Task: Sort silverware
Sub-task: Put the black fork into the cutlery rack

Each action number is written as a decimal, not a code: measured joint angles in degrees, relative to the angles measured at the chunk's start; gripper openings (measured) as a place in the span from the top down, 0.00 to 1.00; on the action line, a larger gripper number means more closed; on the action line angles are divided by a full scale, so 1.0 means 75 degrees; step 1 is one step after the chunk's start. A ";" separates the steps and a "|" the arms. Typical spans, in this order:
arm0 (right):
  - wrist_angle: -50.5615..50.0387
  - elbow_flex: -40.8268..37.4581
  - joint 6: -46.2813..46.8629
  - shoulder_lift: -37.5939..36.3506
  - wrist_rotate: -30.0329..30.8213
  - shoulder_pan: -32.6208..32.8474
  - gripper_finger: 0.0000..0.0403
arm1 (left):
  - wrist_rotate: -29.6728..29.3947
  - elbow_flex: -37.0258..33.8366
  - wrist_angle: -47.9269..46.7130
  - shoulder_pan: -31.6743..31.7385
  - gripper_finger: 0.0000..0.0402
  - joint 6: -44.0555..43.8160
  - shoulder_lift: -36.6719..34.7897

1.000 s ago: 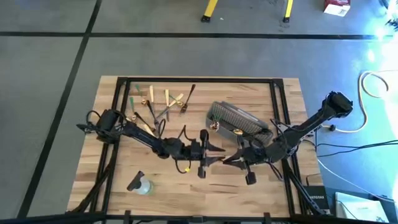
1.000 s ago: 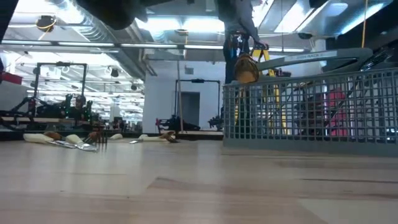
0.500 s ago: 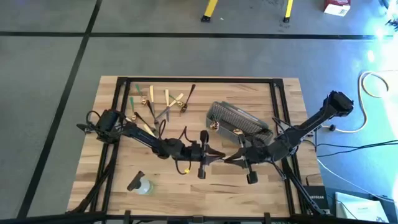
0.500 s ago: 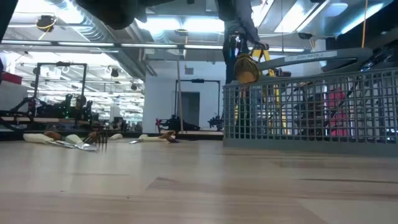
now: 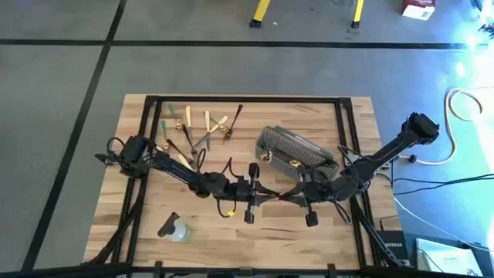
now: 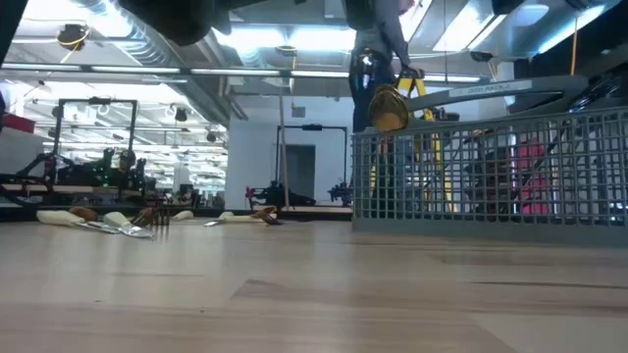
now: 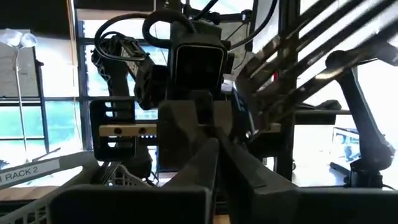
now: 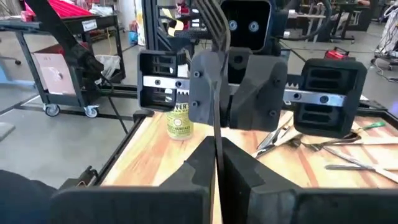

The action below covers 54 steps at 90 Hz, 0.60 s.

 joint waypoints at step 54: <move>0.0084 -0.0003 -0.0305 -0.0119 -0.0088 -0.0003 1.00 | 0.0015 0.0003 -0.0137 -0.0003 1.00 -0.0003 -0.0003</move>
